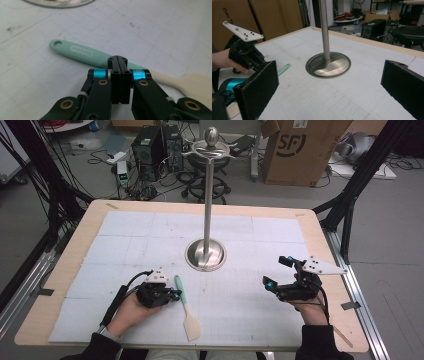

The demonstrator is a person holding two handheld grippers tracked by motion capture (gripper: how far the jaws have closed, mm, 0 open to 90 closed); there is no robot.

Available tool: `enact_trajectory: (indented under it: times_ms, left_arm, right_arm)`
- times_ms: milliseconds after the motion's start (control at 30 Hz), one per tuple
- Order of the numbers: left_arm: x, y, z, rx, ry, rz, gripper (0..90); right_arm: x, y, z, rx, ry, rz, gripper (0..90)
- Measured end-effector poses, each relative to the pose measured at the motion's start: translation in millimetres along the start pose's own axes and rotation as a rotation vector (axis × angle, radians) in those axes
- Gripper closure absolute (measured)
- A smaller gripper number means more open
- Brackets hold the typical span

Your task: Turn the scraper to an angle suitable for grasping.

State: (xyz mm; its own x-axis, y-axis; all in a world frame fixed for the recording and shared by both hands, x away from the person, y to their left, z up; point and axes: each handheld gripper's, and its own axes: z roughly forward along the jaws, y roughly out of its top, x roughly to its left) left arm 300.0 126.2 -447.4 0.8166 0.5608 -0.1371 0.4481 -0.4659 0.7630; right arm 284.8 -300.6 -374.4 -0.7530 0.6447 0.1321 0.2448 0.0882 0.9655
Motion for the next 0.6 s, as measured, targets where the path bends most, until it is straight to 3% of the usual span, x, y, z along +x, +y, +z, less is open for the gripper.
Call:
enact_trajectory:
  times_ms: [100,333,467,600]
  left_arm:
    - [-7.7,8.4,10.5,0.006,0.018,0.011,89.8]
    - [-9.5,9.9,12.2,0.005,0.02,0.002,89.8]
    - [-17.2,12.4,17.0,-0.009,0.017,0.036,89.8]
    - [-26.0,14.8,10.0,-0.036,0.003,0.051,89.8]
  right_arm:
    - [-0.2,-0.4,0.3,0.004,0.001,0.003,0.5]
    - [-1.1,-0.9,-0.1,0.001,-0.002,0.006,0.5]
    - [-0.5,-0.9,0.4,0.004,0.002,0.002,0.5]
    - [-1.3,-0.6,-2.0,-0.005,-0.001,0.01,0.5]
